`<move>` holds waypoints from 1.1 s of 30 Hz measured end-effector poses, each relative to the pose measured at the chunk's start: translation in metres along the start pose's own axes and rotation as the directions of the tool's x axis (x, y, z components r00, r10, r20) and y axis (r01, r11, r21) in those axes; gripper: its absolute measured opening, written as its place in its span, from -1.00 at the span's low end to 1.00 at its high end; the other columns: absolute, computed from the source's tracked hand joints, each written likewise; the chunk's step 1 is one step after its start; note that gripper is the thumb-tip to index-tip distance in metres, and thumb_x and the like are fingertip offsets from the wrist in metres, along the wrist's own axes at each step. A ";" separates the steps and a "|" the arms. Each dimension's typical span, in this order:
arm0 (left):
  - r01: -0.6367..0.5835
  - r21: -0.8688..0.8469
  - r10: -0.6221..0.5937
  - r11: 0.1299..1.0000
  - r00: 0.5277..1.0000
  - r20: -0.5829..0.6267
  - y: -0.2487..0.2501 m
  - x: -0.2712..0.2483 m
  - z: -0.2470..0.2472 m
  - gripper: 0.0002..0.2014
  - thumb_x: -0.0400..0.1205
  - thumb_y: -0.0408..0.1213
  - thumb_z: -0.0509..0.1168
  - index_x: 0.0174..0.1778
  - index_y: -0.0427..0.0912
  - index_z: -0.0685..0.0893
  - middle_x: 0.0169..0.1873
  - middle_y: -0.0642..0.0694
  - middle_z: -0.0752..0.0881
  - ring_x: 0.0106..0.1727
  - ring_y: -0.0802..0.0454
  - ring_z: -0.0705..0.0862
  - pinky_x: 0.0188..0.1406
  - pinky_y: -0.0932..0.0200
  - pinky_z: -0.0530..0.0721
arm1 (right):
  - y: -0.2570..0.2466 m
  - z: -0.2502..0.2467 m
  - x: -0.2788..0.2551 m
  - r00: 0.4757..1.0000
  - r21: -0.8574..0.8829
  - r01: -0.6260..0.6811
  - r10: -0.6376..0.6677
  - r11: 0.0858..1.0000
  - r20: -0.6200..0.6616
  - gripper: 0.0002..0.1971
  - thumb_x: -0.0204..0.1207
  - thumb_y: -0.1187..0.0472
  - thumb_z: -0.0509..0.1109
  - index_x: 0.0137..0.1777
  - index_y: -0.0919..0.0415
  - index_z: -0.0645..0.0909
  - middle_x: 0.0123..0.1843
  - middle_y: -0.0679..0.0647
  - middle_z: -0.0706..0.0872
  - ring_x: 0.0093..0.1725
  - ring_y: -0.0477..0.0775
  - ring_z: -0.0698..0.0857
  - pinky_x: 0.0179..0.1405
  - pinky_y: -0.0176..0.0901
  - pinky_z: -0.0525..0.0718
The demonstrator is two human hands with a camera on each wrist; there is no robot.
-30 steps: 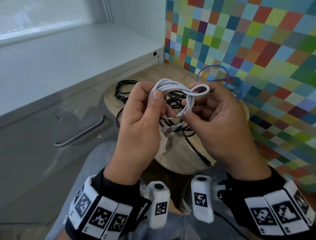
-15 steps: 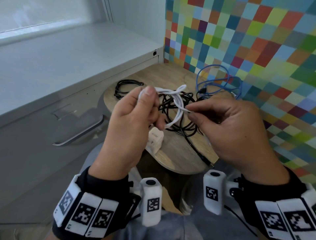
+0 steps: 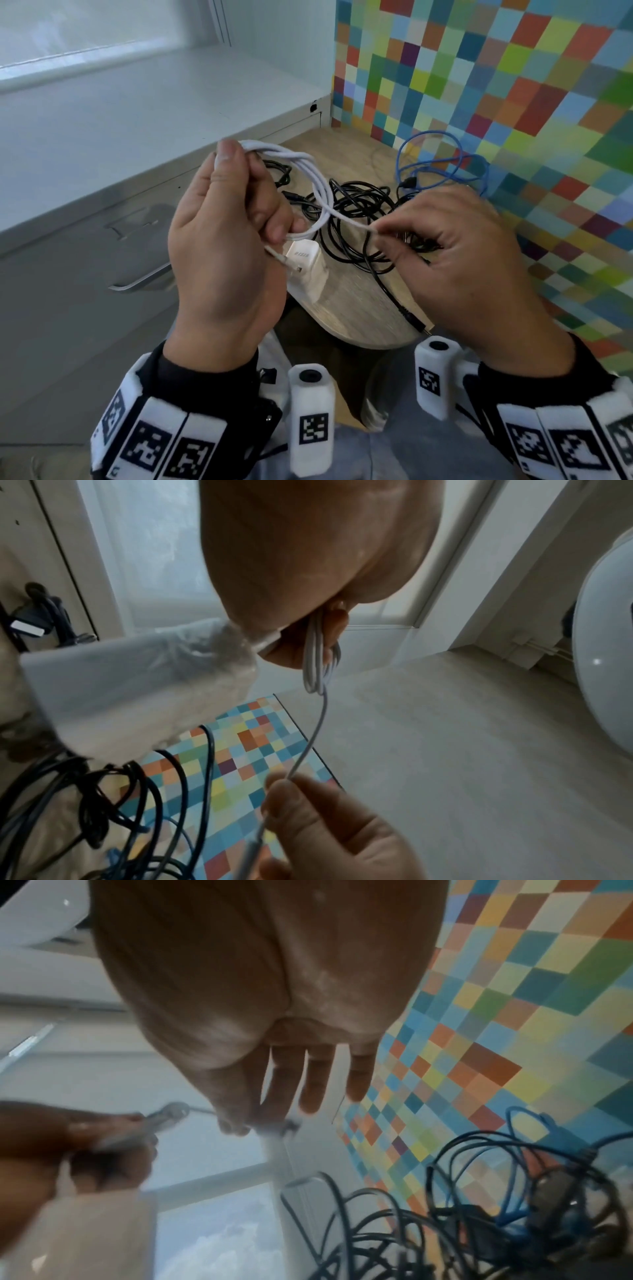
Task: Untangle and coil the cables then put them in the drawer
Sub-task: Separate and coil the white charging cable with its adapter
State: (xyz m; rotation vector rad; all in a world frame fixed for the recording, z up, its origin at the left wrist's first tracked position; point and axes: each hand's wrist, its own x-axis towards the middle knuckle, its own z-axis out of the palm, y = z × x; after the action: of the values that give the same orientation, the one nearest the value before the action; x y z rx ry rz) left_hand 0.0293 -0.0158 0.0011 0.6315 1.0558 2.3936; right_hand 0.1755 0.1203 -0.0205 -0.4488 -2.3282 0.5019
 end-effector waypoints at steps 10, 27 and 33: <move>0.163 -0.225 -0.113 0.961 0.969 0.217 -0.012 -0.016 0.015 -0.66 0.79 -0.06 0.05 -0.03 -0.25 0.55 -0.47 -0.06 0.39 -0.44 0.03 0.45 -0.21 0.09 0.58 | -0.017 0.008 0.001 0.940 0.671 -0.252 0.342 0.697 -0.002 -0.76 0.72 0.35 0.42 0.32 0.21 0.78 0.04 0.01 0.90 -0.02 0.00 0.86 -0.07 -0.19 0.77; 0.103 -0.111 -0.080 0.988 0.976 0.202 -0.018 -0.015 0.013 -0.60 0.77 -0.22 -0.04 0.14 -0.41 0.62 -0.36 -0.17 0.53 -0.26 -0.09 0.56 -0.05 0.00 0.64 | -0.032 0.023 -0.006 0.912 0.841 -0.347 0.357 0.414 0.201 -0.80 0.62 0.16 0.46 0.15 -0.05 0.86 0.10 0.02 0.90 0.12 -0.04 0.84 0.20 -0.16 0.72; 0.043 -0.008 -0.041 0.999 0.992 0.119 -0.020 -0.018 0.014 -0.66 0.79 -0.23 0.05 0.09 -0.35 0.68 -0.14 -0.30 0.71 -0.08 -0.23 0.74 0.09 -0.19 0.73 | -0.037 0.016 -0.005 0.922 0.821 -0.357 0.311 0.445 0.233 -0.62 0.36 0.18 0.58 0.21 0.16 0.80 0.09 0.05 0.91 0.15 0.02 0.87 0.14 -0.17 0.79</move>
State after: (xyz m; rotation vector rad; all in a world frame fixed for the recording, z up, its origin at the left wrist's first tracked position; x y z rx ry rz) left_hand 0.0557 -0.0065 -0.0099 0.7314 0.9958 2.2934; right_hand 0.1614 0.0827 -0.0169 -0.3874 -1.6890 1.7773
